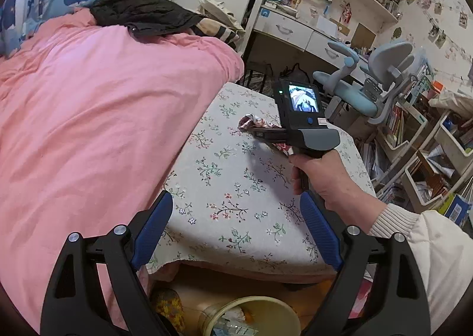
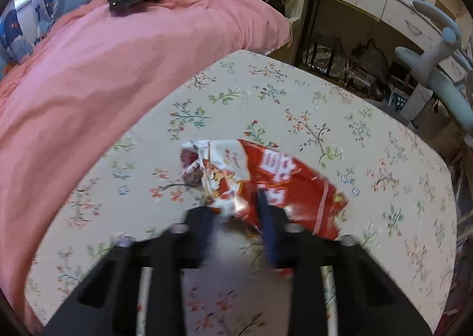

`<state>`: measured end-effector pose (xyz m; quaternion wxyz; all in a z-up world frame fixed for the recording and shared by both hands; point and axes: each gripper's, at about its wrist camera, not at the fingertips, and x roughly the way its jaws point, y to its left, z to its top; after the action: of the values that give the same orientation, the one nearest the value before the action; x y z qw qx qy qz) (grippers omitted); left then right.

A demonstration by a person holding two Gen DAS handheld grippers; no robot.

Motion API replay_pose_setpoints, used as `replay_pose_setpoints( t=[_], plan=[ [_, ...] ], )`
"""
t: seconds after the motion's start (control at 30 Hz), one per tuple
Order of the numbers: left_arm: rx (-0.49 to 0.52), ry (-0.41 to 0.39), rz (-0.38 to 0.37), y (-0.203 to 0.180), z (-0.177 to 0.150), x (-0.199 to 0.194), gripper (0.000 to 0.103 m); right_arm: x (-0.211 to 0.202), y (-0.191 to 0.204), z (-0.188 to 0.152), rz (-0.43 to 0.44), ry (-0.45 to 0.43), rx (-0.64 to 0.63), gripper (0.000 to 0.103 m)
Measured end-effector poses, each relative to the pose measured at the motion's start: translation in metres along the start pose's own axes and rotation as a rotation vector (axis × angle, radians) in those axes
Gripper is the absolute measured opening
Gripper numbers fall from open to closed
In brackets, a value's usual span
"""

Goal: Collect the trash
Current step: 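Lift the red wrapper with the right tool and carry it to the bin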

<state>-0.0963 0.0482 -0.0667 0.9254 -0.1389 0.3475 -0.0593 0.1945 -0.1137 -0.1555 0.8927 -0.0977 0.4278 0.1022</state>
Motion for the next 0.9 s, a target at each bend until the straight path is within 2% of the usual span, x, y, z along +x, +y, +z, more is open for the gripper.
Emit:
replay_pose_setpoints(
  t=[0.03,0.13,0.3,0.53,0.73,0.9],
  plan=[
    [-0.007,0.003,-0.002,0.002,0.0,0.0,0.084,-0.005,-0.003,0.0,0.005,-0.013,0.009,0.005],
    [-0.02,0.006,0.005,0.006,0.0,0.0,0.084,-0.038,-0.02,-0.004,0.056,-0.079,0.089,0.002],
    [-0.016,0.008,0.017,0.004,-0.005,-0.001,0.084,-0.086,-0.039,-0.025,0.167,-0.134,0.197,0.002],
    [0.046,0.02,0.047,-0.01,-0.019,-0.002,0.084,-0.151,-0.054,-0.094,0.331,-0.188,0.358,0.002],
    [0.131,0.047,0.073,-0.028,-0.033,0.002,0.084,-0.183,-0.076,-0.136,0.431,-0.236,0.515,0.002],
    [0.174,0.047,0.096,-0.038,-0.042,0.0,0.084,-0.207,-0.075,-0.155,0.48,-0.284,0.545,0.002]
  ],
)
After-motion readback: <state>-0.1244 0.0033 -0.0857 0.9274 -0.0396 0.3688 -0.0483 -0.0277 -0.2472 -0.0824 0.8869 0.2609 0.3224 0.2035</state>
